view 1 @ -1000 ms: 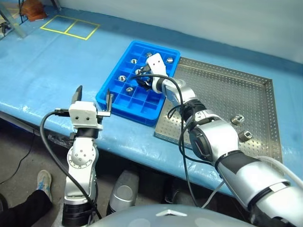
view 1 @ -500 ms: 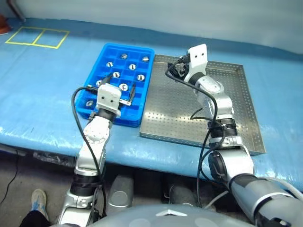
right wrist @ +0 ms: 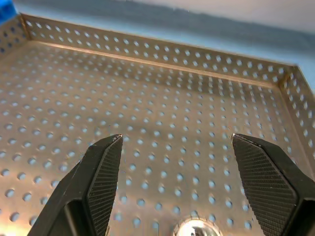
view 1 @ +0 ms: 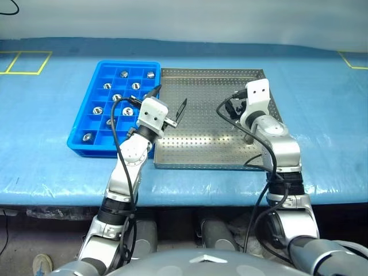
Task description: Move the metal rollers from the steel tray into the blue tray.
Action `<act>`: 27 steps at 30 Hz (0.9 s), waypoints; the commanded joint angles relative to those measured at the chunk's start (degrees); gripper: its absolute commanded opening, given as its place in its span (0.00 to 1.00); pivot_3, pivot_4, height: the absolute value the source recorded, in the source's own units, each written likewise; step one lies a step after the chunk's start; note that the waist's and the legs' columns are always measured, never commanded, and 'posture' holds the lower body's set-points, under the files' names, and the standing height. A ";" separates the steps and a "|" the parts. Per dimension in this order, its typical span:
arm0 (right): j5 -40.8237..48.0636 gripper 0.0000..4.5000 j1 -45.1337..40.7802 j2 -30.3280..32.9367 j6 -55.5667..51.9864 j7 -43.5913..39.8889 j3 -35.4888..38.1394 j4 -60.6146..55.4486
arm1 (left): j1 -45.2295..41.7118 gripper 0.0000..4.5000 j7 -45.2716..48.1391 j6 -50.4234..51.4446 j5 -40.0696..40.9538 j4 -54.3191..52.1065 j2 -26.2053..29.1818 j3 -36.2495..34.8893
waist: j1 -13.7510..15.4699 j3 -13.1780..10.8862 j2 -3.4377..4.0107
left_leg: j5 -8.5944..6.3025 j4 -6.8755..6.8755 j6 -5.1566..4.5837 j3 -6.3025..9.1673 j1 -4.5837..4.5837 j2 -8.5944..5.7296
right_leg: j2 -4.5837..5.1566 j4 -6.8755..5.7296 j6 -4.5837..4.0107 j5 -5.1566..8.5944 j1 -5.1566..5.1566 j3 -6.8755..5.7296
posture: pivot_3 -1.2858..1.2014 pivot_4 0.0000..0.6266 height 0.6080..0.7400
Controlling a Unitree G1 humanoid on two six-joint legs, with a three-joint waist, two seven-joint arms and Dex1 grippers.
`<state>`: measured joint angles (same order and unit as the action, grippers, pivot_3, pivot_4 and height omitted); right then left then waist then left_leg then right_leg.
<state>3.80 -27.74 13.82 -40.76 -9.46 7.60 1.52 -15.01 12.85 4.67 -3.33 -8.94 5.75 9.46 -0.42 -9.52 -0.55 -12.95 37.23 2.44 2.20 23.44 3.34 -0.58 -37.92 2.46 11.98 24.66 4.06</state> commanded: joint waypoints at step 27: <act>8.38 0.38 9.91 3.89 -9.04 -5.29 1.14 -11.57 | 5.97 0.94 -1.40 -0.40 1.13 -7.18 0.93 -4.02 | -0.24 0.02 -0.01 | 0.01 0.07 -0.03 -0.02 -0.05 -0.06 | 0.01 0.04 0.28 0.09 -0.06 0.12 | 0.56 0.24 1.00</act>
<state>10.81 -16.84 17.99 -52.68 -13.79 9.24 -6.00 -9.17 12.14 4.72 -3.23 -12.21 6.53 6.82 -0.66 -9.50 -0.56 -12.94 37.29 2.40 2.18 23.38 3.28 -0.57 -37.90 2.74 12.07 24.61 4.17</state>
